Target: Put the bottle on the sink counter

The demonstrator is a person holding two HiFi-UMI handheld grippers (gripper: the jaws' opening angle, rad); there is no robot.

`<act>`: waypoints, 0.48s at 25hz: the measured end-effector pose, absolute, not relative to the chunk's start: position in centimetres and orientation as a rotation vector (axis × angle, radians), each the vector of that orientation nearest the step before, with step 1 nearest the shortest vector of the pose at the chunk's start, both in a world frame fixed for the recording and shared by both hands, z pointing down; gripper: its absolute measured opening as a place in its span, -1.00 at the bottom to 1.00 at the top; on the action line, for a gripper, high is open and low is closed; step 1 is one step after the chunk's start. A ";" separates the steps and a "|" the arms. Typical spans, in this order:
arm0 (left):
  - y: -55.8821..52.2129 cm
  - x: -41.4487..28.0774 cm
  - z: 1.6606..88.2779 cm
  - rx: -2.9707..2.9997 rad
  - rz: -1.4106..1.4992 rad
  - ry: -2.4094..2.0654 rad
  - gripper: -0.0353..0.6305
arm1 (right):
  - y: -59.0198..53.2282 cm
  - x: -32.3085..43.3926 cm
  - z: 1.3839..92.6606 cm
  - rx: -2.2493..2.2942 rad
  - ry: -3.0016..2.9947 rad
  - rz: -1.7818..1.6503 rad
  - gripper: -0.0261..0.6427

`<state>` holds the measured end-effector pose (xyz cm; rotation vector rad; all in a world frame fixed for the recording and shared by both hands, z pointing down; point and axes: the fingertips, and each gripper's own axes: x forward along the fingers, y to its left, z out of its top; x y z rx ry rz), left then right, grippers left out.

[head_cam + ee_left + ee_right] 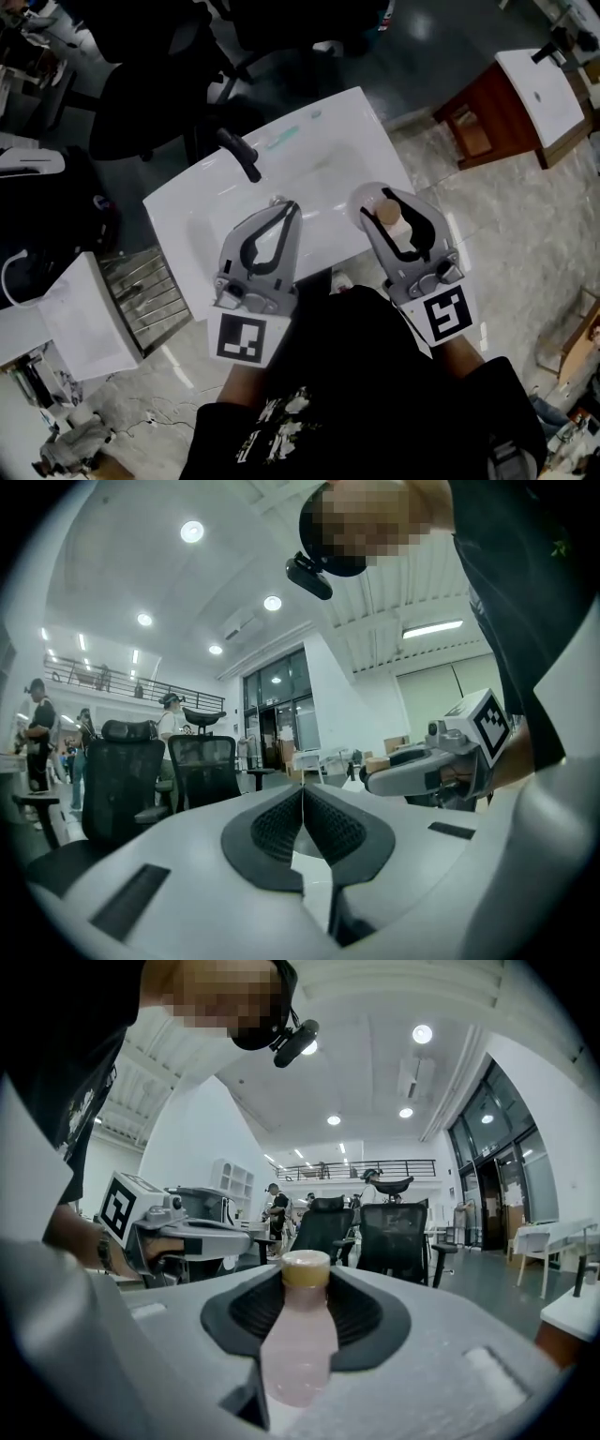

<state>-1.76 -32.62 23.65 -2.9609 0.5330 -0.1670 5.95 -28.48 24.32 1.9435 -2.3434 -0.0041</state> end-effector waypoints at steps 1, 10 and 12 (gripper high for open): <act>-33.7 -1.5 24.1 -2.971 -0.168 0.520 -0.84 | -29.5 6.0 24.4 1.941 -2.338 -0.005 -0.52; -39.9 -0.6 25.0 -3.086 -0.113 0.358 -0.84 | -36.1 5.6 24.3 2.006 -2.194 0.047 -0.52; -40.8 0.4 26.0 -3.124 -0.137 0.326 -0.84 | -37.4 6.0 24.8 2.004 -2.188 0.067 -0.52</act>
